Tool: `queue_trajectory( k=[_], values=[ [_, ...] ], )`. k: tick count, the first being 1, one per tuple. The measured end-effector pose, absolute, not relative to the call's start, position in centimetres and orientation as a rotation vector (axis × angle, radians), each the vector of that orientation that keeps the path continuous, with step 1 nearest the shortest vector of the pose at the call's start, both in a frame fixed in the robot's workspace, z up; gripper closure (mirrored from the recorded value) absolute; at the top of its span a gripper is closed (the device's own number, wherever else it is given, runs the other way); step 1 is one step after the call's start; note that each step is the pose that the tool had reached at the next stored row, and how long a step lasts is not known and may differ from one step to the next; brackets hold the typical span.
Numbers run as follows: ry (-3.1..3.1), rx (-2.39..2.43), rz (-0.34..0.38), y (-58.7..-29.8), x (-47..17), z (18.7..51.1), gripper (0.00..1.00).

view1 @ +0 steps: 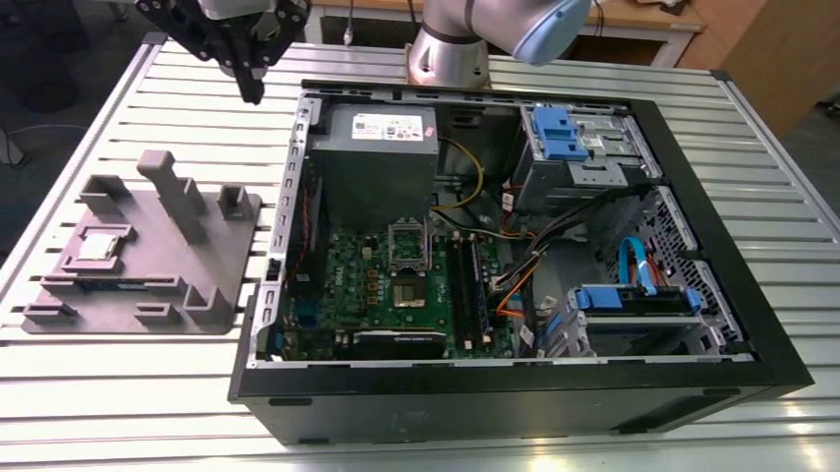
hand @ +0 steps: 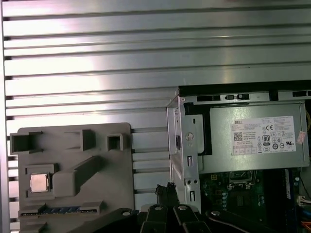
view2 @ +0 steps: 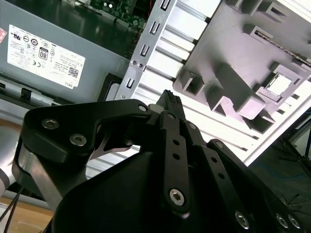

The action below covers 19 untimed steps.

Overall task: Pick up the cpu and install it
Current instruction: 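Reach for the cpu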

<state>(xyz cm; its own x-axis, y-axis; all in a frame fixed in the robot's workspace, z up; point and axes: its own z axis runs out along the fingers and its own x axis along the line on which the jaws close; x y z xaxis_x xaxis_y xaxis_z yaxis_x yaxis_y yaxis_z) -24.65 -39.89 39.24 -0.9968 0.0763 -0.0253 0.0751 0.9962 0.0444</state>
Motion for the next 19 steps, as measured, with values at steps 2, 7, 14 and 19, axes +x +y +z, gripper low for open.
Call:
queue_trajectory(
  k=[2,7,14,19],
  values=[
    [3.112,0.118,0.068,-39.9,-25.0,39.2,0.90],
    [3.112,0.118,0.068,-39.9,-25.9,39.2,0.90],
    [3.112,0.118,0.068,-39.9,-27.1,39.2,0.90],
    [3.112,0.118,0.068,-39.9,-27.9,39.1,0.90]
  ],
)
